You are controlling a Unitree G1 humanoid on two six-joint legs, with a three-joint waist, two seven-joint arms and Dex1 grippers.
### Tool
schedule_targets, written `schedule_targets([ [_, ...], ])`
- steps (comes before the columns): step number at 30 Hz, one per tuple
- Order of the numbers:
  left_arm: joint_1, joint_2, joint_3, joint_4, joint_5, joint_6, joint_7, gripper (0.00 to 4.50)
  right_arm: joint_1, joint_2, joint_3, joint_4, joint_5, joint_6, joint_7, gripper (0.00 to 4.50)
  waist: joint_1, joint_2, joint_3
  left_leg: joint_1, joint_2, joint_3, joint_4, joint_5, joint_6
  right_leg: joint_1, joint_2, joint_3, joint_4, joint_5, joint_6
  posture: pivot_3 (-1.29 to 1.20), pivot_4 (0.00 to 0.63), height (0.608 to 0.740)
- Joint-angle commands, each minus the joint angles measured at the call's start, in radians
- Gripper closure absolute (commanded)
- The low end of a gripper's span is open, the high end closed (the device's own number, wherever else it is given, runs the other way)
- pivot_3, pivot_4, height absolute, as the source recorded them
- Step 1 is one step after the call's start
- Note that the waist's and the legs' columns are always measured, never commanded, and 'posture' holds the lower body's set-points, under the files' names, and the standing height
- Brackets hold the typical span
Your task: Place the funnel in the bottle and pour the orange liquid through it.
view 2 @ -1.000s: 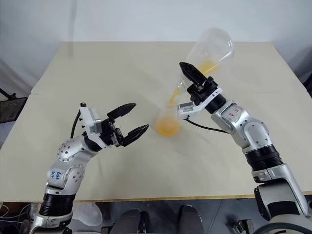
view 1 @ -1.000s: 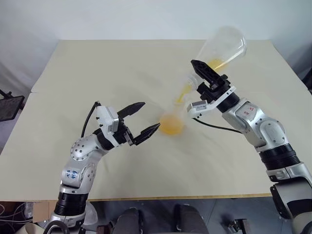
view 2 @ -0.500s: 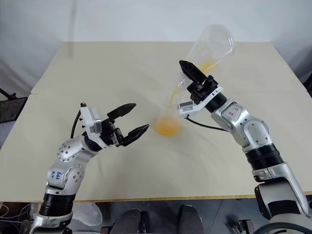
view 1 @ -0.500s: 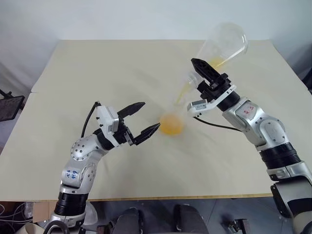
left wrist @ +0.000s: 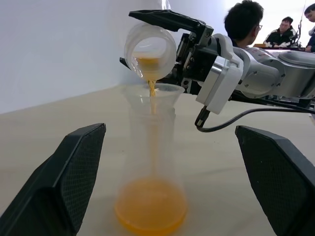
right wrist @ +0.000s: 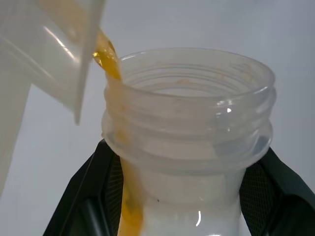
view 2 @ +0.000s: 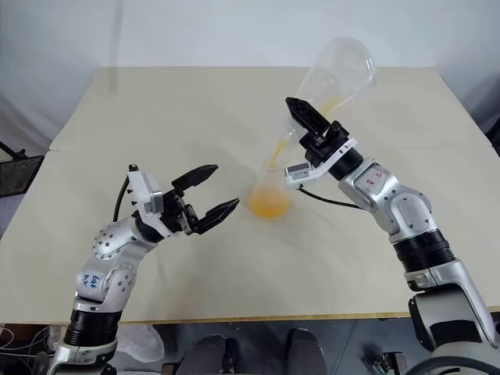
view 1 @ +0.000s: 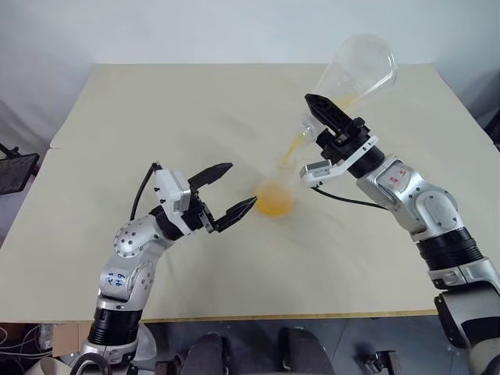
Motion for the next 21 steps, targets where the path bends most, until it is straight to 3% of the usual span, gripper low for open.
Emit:
schedule_targets([
  [1,-0.013,-0.007,0.001,-0.012,0.003,-0.024,-0.001,0.00,-0.028,-0.021,-0.013,-0.026,0.007,-0.002,-0.023,1.91,0.000,0.000,0.000,0.000,0.000,0.000,0.000,0.000,0.000,0.000,0.000,0.000,0.000,0.000,0.000,0.00,0.150,0.740],
  [21,-0.020,-0.019,0.000,-0.003,0.010,-0.032,-0.003,0.00,-0.035,-0.021,-0.020,-0.026,0.015,-0.001,-0.032,1.91,0.000,0.000,0.000,0.000,0.000,0.000,0.000,0.000,0.000,0.000,0.000,0.000,0.000,0.000,0.000,0.00,0.150,0.740],
])
